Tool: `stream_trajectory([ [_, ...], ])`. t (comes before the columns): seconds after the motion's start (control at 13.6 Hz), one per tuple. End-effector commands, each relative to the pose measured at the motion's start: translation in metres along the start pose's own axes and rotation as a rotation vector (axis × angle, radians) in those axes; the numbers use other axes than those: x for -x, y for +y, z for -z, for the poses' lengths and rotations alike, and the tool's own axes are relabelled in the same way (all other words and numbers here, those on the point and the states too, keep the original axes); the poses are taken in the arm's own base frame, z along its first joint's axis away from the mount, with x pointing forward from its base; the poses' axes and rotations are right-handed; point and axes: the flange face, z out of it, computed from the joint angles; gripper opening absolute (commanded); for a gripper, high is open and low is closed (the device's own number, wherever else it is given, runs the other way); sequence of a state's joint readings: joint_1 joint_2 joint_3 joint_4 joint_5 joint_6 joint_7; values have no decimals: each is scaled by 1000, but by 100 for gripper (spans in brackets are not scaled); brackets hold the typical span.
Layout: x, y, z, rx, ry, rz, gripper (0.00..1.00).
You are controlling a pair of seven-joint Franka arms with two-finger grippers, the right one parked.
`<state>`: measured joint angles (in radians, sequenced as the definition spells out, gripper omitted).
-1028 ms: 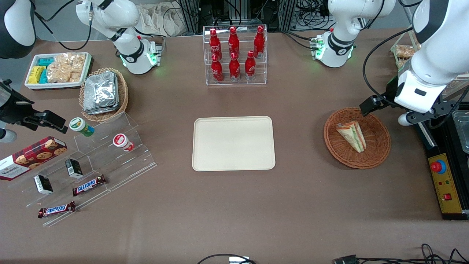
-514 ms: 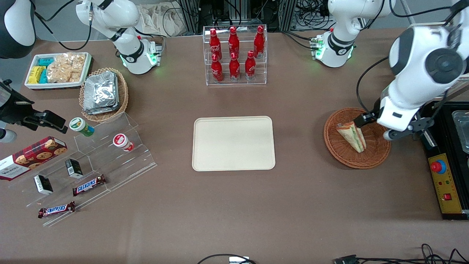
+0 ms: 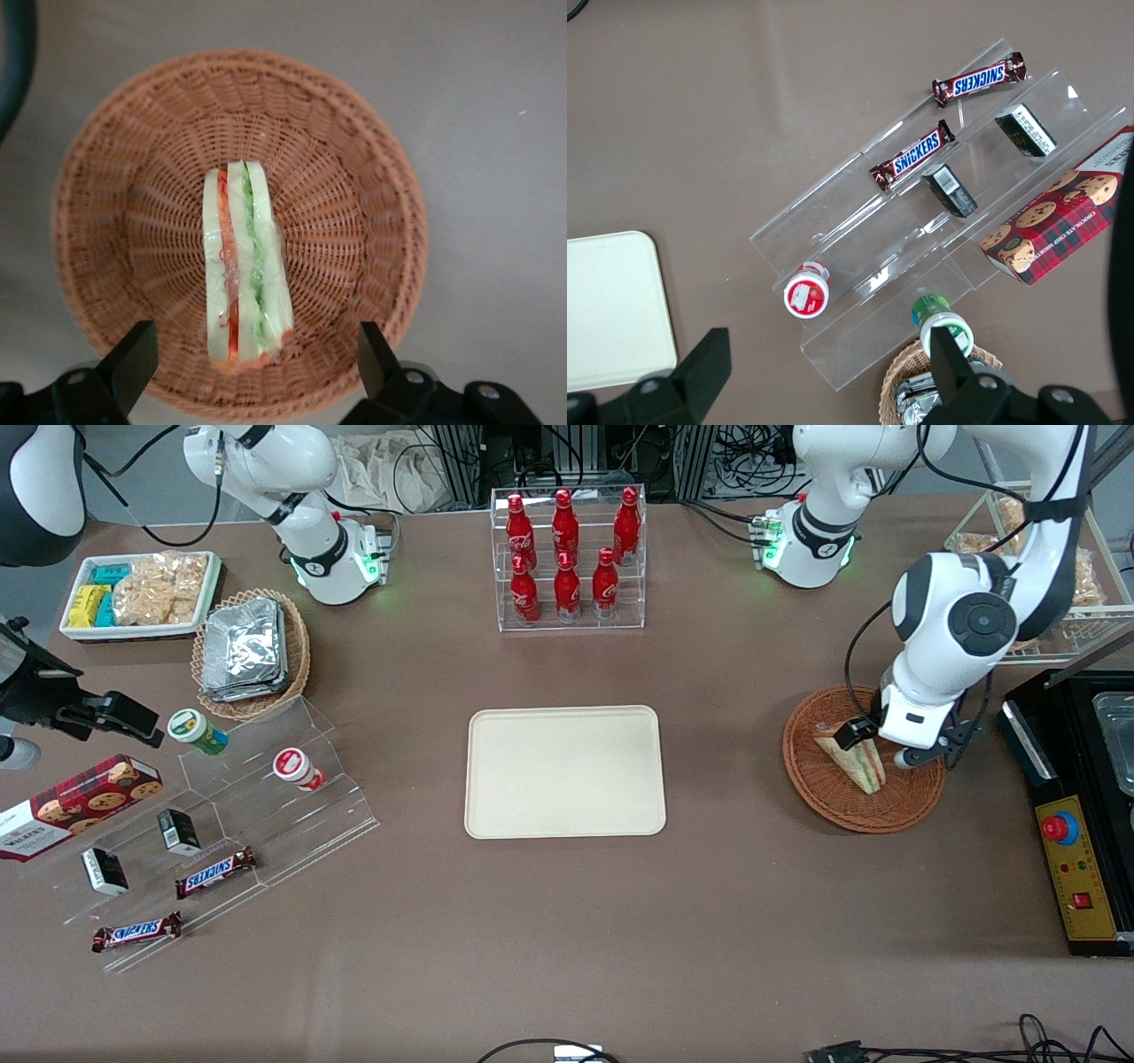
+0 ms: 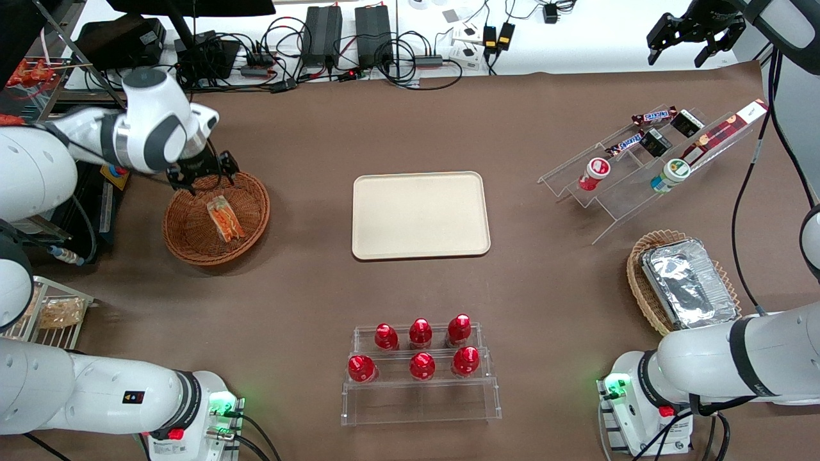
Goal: Place sandwich from basket to tray
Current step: 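Lower the left gripper and close it on the sandwich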
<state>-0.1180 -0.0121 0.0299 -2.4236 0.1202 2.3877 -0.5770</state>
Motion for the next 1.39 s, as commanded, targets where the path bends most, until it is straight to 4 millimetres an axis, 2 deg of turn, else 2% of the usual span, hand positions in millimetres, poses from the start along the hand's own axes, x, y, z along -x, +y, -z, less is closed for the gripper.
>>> stream_trajectory([
  [0.0, 17, -7, -36, 12, 21, 16, 100],
  [0.15, 18, -15, -57, 18, 25, 22, 100],
  [0.29, 16, -21, -67, 0, 33, 3, 100],
  [0.37, 13, -25, -68, -8, 41, -1, 100],
  [0.66, 9, -24, -72, 1, 58, -5, 98],
  [0.73, 7, -24, -70, 9, 71, -5, 84],
  [0.88, 7, -22, -70, 11, 74, -8, 28],
  [0.95, 6, -21, -68, 13, 77, -11, 7],
  [1.03, 5, -20, -66, 15, 82, -19, 0],
  [1.17, 4, -19, -59, 19, 91, -24, 0],
  [1.32, 3, -18, -44, 26, 110, -26, 0],
])
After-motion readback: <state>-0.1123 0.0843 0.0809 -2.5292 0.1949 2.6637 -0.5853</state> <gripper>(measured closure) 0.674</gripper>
